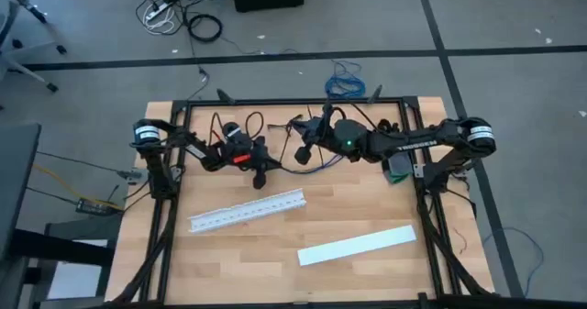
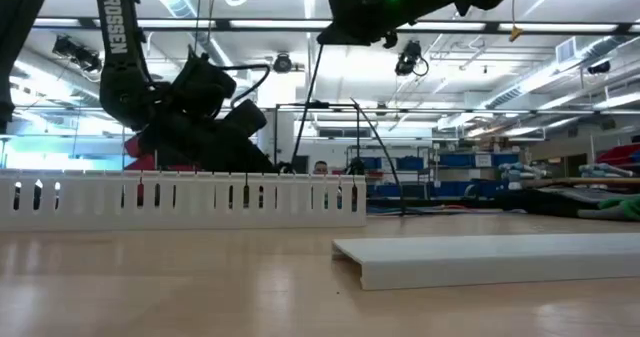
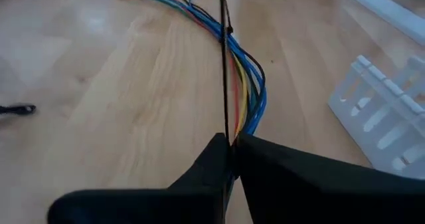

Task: Ziptie cables
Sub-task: Wrap the cable wires with the black zip tie, then put the zip tied cable wires into the white cable duct

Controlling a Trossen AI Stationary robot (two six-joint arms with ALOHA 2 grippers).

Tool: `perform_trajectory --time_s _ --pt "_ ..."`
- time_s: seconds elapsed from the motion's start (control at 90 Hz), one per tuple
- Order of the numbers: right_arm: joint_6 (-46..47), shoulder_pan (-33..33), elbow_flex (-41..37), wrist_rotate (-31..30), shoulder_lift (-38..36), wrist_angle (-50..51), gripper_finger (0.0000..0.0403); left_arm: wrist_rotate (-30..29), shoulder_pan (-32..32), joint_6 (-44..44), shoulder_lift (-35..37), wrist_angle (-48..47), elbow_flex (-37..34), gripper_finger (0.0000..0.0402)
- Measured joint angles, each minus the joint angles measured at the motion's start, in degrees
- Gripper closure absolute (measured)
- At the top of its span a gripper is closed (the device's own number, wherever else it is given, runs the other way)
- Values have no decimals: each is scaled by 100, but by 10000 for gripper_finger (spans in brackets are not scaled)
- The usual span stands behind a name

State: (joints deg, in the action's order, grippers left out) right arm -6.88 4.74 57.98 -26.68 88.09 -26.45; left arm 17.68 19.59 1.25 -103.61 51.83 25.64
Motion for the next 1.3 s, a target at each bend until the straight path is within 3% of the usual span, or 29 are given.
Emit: perform_trajectory --time_s 0.244,0.444,0.644,0.989,1.3 --pt "348 88 21 387 -196 392 325 -223 15 -41 -11 -151 3 397" --pt "906 161 18 185 -820 2166 230 -250 16 -43 -7 -183 10 398" --pt "1609 139 6 -94 -804 3470 174 -279 17 -43 1 -100 19 398" --pt "1786 221 -2 -371 241 3756 174 -276 17 -89 7 -72 23 398" --pt "1942 288 -11 -427 344 3930 184 -272 17 -60 11 -124 25 398"
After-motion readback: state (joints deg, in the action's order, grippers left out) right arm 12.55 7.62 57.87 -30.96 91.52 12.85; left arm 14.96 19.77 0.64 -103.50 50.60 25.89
